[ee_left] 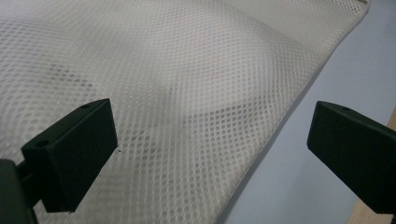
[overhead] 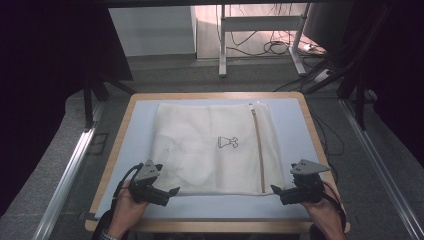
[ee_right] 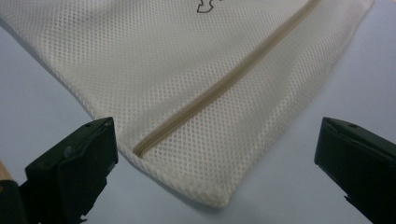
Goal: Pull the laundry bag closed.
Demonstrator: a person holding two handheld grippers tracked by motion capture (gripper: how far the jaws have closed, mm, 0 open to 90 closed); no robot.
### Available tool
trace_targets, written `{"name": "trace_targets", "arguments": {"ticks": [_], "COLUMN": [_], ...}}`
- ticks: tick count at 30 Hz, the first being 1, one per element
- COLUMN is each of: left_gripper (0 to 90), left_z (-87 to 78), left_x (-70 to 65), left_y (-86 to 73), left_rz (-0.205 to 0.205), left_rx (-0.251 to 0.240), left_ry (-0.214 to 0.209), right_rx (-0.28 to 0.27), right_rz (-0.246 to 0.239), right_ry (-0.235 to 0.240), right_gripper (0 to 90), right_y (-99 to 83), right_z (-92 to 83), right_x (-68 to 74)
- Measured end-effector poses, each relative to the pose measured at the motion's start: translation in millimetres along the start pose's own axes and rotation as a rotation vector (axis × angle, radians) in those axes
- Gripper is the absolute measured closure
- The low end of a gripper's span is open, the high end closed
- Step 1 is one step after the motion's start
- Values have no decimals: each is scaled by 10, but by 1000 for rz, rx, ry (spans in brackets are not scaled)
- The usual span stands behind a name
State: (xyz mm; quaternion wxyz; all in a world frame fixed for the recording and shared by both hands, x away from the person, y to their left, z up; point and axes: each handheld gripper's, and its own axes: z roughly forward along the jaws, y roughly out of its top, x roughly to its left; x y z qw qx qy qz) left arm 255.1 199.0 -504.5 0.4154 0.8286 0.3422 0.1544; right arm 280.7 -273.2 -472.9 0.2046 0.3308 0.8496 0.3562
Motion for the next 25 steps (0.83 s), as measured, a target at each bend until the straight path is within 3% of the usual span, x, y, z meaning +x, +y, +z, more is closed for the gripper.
{"name": "trace_targets", "arguments": {"ticks": [7,18,25], "left_gripper": [15,18,19], "left_z": [-83,-225,-225], "left_x": [36,117,107], "left_y": [-150,-294,-293], "left_rz": [-43,-111,-106], "left_rx": [8,-26,-22], "left_ry": [0,-2,0], "right_rx": [12,42,43], "right_rz": [10,33,14], "right_ry": [-17,-24,-20], "right_gripper": [0,0,0], "right_y": [-92,-253,-261], "right_z": [-74,-145,-141], "right_x": [12,3,21]}}
